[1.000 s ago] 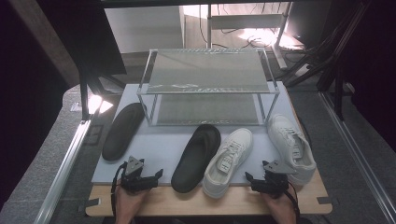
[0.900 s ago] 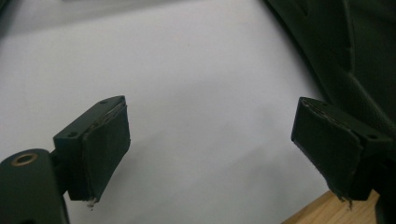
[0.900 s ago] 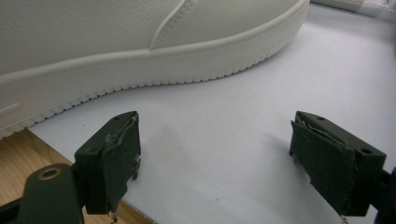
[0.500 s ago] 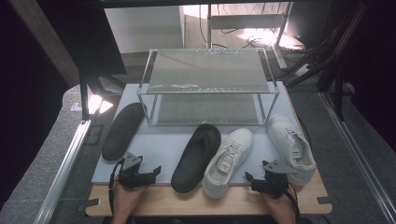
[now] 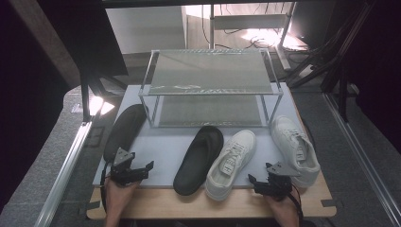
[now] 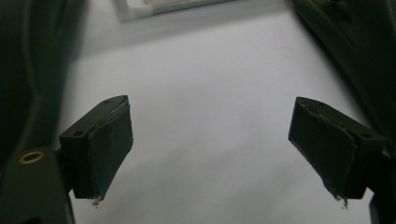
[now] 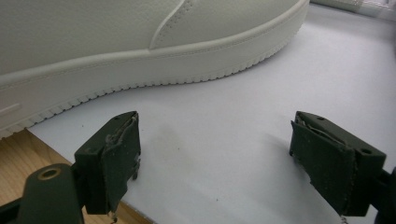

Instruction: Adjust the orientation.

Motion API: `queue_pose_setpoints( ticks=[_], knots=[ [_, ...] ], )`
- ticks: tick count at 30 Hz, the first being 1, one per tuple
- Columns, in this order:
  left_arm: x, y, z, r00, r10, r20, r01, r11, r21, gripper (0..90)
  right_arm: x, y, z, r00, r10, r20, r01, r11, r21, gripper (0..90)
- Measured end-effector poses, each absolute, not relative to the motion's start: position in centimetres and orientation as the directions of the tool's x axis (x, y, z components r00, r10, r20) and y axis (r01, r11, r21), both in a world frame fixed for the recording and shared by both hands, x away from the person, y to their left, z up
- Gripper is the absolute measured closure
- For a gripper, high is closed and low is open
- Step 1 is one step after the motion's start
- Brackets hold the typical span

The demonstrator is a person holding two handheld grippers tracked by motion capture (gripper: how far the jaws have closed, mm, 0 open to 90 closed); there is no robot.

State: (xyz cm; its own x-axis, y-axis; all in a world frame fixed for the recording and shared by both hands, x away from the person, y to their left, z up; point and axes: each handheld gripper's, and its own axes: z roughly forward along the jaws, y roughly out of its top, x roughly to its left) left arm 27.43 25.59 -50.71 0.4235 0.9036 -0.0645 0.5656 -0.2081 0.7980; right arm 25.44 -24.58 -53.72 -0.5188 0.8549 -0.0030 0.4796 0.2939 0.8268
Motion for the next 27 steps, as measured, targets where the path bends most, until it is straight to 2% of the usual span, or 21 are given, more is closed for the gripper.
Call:
queue_pose_setpoints(
  ticks=[19, 27],
  knots=[
    [30.3, 29.0, -49.6, 0.389, 0.919, -0.068, 0.587, -0.19, 0.787, 21.9, 25.4, -24.6, -53.7, -0.519, 0.855, -0.002, 0.48, 0.293, 0.827, 16.4],
    [32.3, 30.2, -49.0, 0.384, 0.92, -0.081, 0.592, -0.178, 0.786, 29.3, 25.4, -24.6, -53.7, -0.519, 0.855, -0.001, 0.481, 0.292, 0.827, 16.4]
  ],
)
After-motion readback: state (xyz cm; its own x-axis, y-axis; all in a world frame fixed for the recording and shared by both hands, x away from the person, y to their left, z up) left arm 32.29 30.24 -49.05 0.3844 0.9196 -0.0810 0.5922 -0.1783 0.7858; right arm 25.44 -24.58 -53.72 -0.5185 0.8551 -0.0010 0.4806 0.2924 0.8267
